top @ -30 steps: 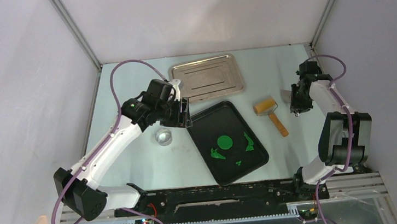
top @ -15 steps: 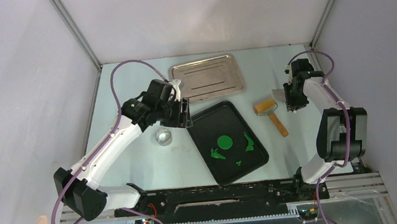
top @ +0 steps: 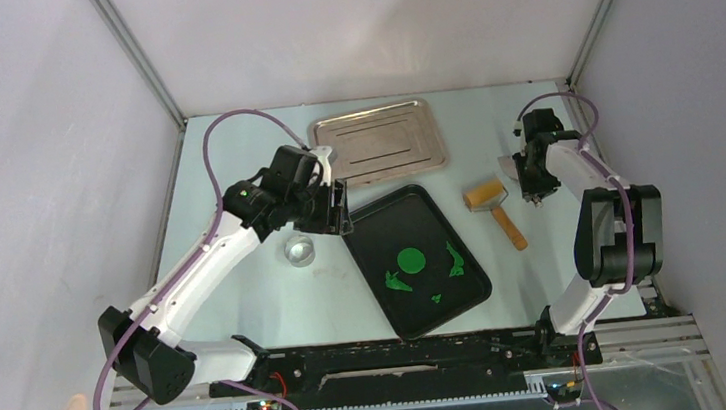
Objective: Roll out the dumpling wrappers from the dough
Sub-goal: Pick up the spatula from the center of the board.
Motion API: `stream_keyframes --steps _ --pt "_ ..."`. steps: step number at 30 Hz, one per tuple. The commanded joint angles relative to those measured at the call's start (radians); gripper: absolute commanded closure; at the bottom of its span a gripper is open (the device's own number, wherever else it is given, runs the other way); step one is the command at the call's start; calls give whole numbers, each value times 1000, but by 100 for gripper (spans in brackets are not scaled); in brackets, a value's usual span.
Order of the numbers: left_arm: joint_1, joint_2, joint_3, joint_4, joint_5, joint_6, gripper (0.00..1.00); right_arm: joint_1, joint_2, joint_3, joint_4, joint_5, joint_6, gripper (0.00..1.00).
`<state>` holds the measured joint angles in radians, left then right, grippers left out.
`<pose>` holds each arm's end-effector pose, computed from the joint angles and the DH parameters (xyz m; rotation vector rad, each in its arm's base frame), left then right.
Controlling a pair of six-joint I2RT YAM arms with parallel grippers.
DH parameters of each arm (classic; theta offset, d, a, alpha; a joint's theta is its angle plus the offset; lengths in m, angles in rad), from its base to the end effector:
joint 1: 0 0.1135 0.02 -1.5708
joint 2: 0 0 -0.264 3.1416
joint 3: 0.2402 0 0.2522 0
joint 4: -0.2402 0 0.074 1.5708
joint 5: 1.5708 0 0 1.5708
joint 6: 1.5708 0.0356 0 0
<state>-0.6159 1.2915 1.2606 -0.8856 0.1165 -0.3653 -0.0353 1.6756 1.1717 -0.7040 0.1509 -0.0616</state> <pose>0.2102 -0.1539 0.3329 0.3709 2.5382 -0.5420 0.3295 -0.0170 0.2082 0.0020 2.7776 -0.2344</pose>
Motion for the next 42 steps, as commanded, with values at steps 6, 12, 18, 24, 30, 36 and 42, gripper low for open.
stream_keyframes --steps 6,12,18,24,30,36,42 --pt "-13 -5 43 -4 -5 -5 35 -54 23 44 48 -19 31 97" --pt "-19 6 50 -6 -2 -6 36 -87 34 55 47 -62 56 91" --pt "-22 9 57 -13 -9 -4 36 -122 60 83 34 -103 76 85" --pt "-27 15 56 -13 -10 -6 36 -146 80 110 18 -114 99 81" --pt "-31 23 59 -12 -13 -9 35 -153 90 124 16 -117 104 77" --pt "-33 20 61 -16 -21 -9 35 -156 93 132 16 -118 107 73" --pt "-34 22 60 -16 -21 -11 35 -161 92 132 15 -119 112 69"
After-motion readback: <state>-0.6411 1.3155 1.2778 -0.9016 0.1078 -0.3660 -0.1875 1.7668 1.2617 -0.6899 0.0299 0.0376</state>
